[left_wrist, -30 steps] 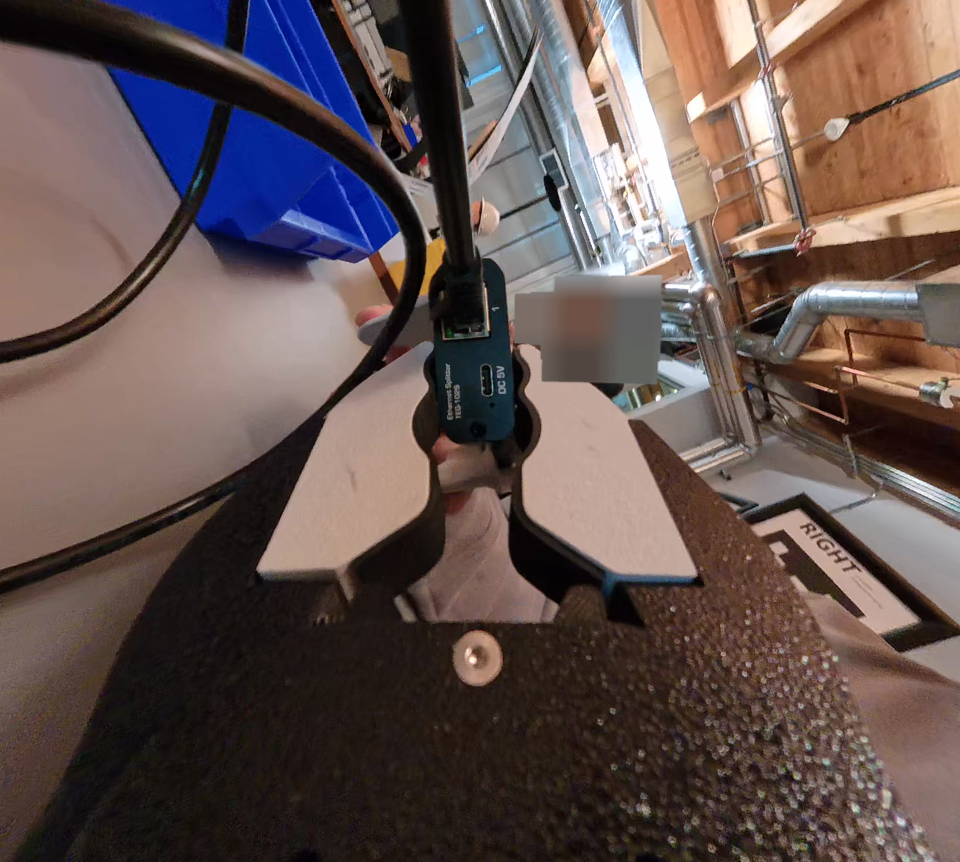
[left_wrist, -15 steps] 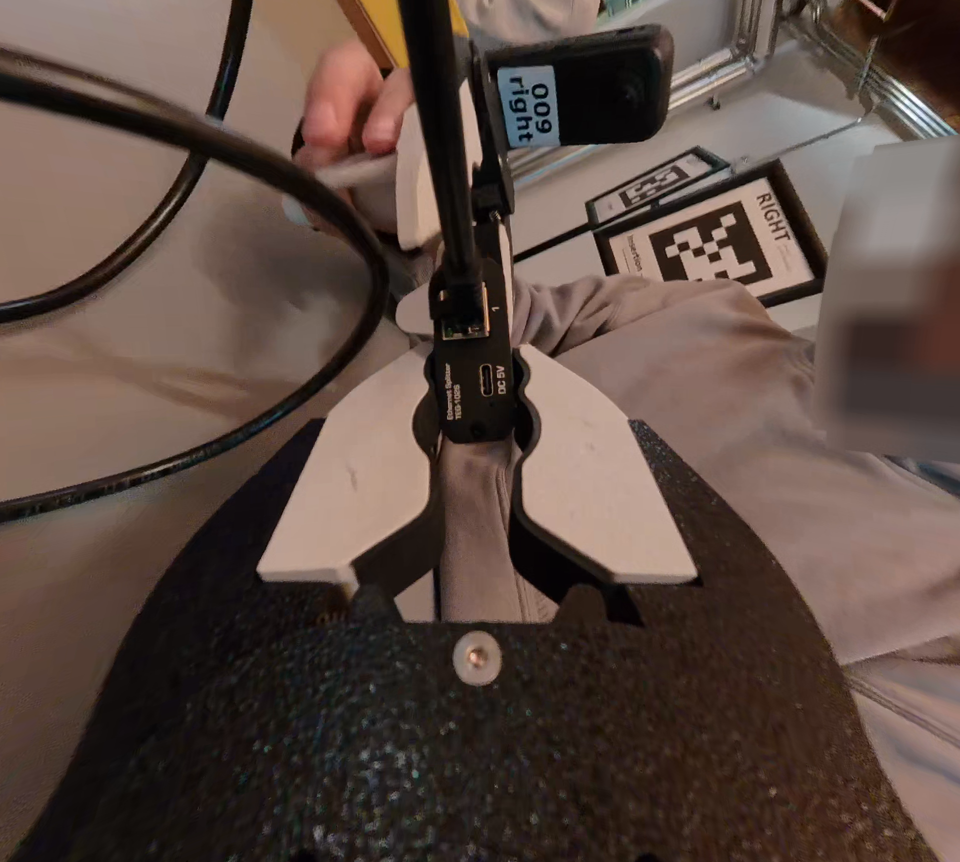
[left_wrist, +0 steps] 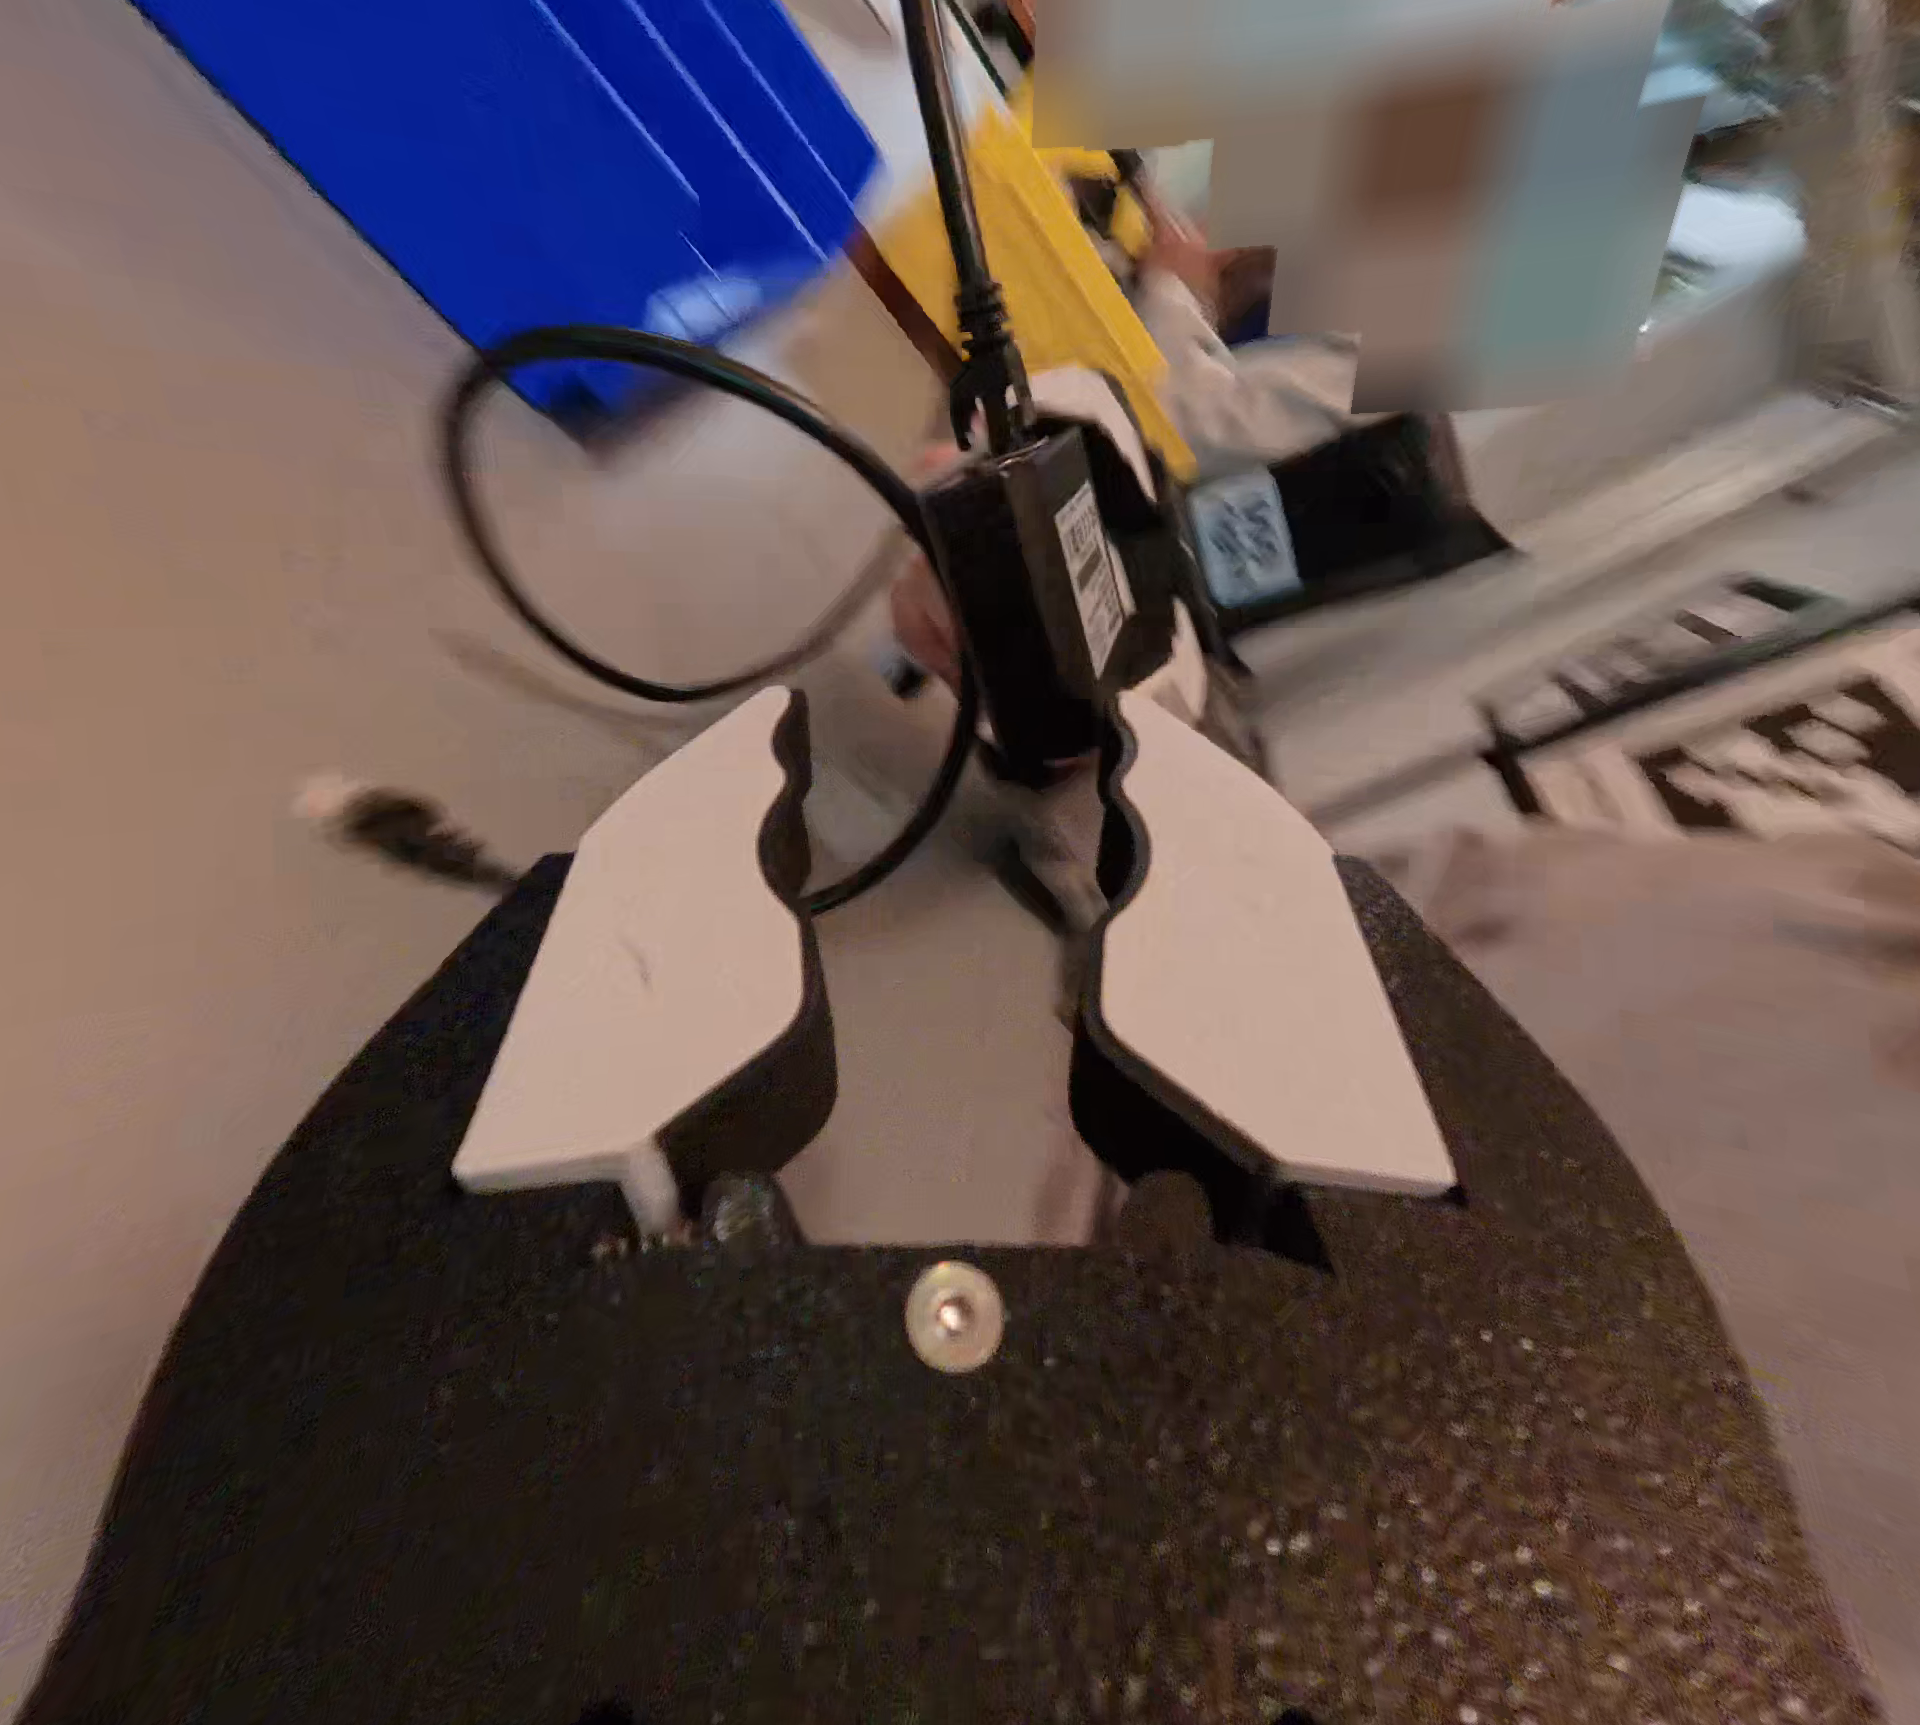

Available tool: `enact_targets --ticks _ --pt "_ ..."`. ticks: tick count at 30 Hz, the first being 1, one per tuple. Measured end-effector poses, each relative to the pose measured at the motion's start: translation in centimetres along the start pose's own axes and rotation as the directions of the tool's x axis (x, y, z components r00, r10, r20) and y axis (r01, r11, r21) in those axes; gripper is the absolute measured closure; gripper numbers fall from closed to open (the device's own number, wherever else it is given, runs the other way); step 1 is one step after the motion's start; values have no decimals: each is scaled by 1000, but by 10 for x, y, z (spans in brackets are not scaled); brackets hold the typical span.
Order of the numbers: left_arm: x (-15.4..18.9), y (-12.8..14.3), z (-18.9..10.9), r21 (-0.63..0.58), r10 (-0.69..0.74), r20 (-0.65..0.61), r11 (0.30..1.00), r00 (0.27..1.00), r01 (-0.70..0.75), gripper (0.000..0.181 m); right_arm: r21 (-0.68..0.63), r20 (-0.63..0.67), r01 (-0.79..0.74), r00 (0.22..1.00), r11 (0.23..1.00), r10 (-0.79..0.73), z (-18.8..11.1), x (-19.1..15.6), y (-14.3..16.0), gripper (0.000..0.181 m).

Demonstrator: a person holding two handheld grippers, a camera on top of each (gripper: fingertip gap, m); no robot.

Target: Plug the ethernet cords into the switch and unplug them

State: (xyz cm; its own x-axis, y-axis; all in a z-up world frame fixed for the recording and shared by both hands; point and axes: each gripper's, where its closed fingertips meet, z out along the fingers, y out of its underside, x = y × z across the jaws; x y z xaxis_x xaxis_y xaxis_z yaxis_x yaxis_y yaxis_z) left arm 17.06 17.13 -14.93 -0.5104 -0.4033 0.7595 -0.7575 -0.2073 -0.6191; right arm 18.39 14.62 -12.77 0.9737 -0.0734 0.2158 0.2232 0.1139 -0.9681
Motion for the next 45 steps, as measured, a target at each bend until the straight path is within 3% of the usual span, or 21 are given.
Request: enact_targets --ticks 2,5,11,13,15,17,21,24,26,28,31,34,36,45 --pt "-2 -11 0 156 61 111 985 992 -78 127 -45 -135 39 990 998 -45 -1 16 6 124" --pt "6 -12 10 270 5 93 962 996 -31 127 -34 -214 57 975 998 -63 4 17 8 124" --pt "9 -6 23 306 -169 -174 927 970 216 158 -17 -149 61 987 998 -62 13 1 9 125" --pt "3 -1 19 232 -180 -208 946 961 227 158 -45 -52 33 998 998 -36 11 -4 14 126" --pt "-9 4 6 111 -196 -186 970 963 219 158 -99 124 5 992 995 7 4 -20 15 126" --pt "-18 11 -11 -30 -172 -144 985 975 169 158 -110 229 36 973 993 -10 -6 -30 -3 124" --pt "-14 25 -29 -304 -176 -109 943 978 136 158 -108 197 147 973 983 -124 -5 -34 -28 101" --pt "-25 45 -32 -519 -83 31 851 996 87 158 -158 163 296 949 942 -271 4 -39 -34 87" --pt "-25 51 -30 -598 -42 61 799 997 70 158 -159 110 364 930 918 -350 3 -38 -50 83" --pt "-8 50 -24 -625 -74 -29 780 997 40 158 -175 185 329 937 928 -297 2 -48 -45 90" --pt "6 49 -18 -658 -96 -118 753 988 -5 158 -269 251 276 945 923 -209 5 -46 2 88" --pt "25 46 -14 -667 -185 -245 745 952 -27 158 -186 303 214 941 959 -151 7 -53 18 101" --pt "24 44 -10 -660 -208 -262 751 943 -18 158 -149 359 128 931 980 -67 6 -60 22 112" --pt "10 44 2 -576 -373 -329 807 867 129 158 -52 293 0 956 999 15 8 -48 33 121"
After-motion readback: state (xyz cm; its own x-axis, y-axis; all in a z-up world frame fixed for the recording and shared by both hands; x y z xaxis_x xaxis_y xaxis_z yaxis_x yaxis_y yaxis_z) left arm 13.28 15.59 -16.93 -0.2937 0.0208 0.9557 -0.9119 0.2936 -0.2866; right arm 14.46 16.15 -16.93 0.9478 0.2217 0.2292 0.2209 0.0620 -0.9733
